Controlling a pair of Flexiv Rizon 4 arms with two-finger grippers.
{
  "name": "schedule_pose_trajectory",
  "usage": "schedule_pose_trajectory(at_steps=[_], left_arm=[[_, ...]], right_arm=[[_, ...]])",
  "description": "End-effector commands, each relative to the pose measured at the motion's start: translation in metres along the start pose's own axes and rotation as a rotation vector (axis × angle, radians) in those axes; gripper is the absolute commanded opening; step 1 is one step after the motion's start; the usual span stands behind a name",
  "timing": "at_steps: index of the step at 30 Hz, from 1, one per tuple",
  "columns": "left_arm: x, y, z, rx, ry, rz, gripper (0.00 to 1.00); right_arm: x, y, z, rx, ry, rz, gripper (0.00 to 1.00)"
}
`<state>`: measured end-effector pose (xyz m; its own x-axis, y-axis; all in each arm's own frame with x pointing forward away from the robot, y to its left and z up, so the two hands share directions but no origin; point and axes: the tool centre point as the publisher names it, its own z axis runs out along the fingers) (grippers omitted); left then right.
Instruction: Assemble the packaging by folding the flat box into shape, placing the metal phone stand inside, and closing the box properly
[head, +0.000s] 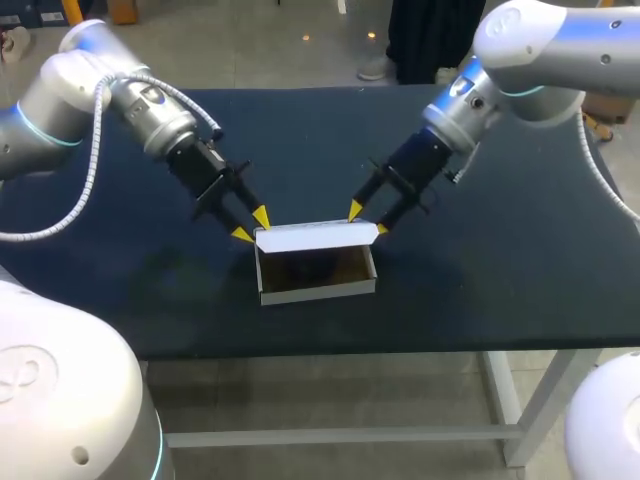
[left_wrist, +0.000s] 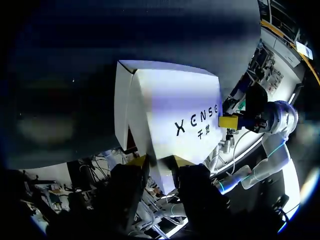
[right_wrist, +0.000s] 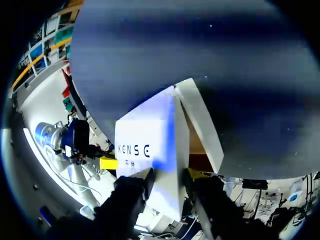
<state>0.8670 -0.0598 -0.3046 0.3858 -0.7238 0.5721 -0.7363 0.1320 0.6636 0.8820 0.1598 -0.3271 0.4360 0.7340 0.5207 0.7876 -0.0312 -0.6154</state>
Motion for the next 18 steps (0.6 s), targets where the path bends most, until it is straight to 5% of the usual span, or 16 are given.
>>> schedule_pose_trajectory(at_steps=[1,18], left_arm=[[0.0044,-0.0062,-0.0006,-0.027,-0.001,-0.007,0.31],[0.0126,-0.0097,-0.0009,-0.047,0.008,-0.016,0.29]], right_arm=[[0.0077,0.0029,0.0024,0.010,-0.010,0.000,0.45],[0.0144,0.0049,0.0052,0.023,-0.026,0.009,0.44]])
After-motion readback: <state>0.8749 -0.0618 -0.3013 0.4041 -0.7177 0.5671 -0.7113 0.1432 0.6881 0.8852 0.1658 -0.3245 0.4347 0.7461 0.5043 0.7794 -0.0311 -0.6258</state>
